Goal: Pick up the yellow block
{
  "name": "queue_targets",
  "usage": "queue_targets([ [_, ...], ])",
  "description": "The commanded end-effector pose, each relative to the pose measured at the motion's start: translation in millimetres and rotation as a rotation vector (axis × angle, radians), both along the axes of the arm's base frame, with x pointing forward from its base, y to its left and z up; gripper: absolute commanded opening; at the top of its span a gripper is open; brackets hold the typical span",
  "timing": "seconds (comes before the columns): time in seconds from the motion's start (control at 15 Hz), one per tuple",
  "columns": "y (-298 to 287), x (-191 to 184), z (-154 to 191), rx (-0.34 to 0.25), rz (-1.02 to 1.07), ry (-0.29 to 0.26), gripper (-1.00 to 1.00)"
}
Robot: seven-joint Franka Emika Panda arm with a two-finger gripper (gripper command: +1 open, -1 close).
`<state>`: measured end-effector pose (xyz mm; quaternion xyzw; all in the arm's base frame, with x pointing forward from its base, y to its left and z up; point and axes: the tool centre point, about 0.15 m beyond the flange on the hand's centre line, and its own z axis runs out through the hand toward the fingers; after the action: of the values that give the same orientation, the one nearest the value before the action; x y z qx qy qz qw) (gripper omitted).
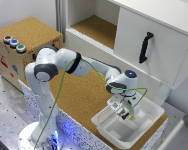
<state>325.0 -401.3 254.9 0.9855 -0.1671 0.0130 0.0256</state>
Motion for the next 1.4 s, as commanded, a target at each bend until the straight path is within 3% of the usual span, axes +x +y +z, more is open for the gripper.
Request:
queue_targets([
  [0.0, -8.7, 33.9, -17.7, 0.053, -0.076, 0.002, 1.00],
  [0.27, 1.0, 41.8, -13.2, 0.056, -0.103, -0.052, 1.00],
  [0.67, 8.5, 55.2, -32.9, -0.023, -0.135, -0.063, 1.00],
  [1.0, 3.9, 70.2, -45.5, -0.035, -0.154, -0.058, 1.00],
  [1.07, 3.0, 71.2, -45.7, -0.037, -0.154, -0.060, -1.00],
  [1.33, 1.2, 71.1, -44.0, -0.027, -0.156, -0.070, -1.00],
])
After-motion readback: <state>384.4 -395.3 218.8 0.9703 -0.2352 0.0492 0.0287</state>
